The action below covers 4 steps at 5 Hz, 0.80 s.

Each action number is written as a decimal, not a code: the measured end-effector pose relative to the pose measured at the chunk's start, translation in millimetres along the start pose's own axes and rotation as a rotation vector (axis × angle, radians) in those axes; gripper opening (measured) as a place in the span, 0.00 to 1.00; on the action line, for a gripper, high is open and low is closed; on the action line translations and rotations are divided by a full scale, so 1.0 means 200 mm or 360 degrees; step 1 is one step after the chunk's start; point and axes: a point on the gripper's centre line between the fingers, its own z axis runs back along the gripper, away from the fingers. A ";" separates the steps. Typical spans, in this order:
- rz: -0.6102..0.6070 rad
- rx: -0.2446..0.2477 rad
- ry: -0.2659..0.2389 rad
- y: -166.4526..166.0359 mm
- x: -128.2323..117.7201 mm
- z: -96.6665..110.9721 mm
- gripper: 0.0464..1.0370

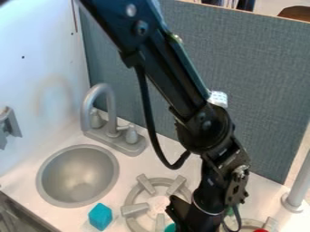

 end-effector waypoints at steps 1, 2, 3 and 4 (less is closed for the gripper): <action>0.0006 0.0047 0.0006 0.01 0.06 -0.04 0.07; 0.0015 0.0094 -0.0003 0.02 0.09 -0.06 0.07; 0.0002 0.0098 0.0002 0.00 0.10 -0.09 0.07; 0.0011 0.0092 0.0019 -0.01 0.10 -0.11 0.07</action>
